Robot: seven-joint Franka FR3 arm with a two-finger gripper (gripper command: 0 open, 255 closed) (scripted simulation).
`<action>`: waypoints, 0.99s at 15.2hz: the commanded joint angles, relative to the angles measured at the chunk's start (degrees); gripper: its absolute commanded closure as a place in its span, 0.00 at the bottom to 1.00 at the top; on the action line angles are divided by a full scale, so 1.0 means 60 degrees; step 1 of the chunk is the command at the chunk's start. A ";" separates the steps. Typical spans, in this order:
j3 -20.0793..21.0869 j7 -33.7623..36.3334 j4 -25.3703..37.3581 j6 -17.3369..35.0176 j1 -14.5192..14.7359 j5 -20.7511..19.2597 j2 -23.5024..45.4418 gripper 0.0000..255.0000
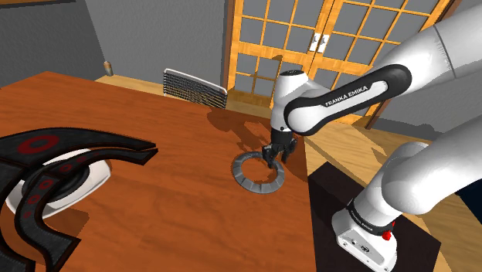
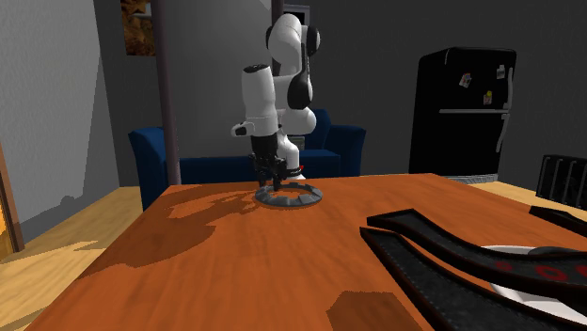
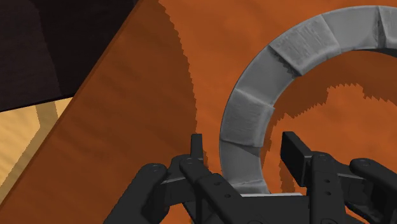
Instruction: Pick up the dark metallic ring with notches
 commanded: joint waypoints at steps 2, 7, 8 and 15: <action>0.0003 -0.0001 -0.0023 0.0033 0.0003 0.0005 0.0006 1.00; 0.0001 -0.0005 -0.0033 0.0038 0.0002 0.0005 0.0001 1.00; -0.0003 -0.0011 -0.0039 0.0045 -0.0001 0.0003 0.0003 1.00; -0.0089 -0.0006 0.0333 -0.0939 0.0007 -0.0017 -0.0612 1.00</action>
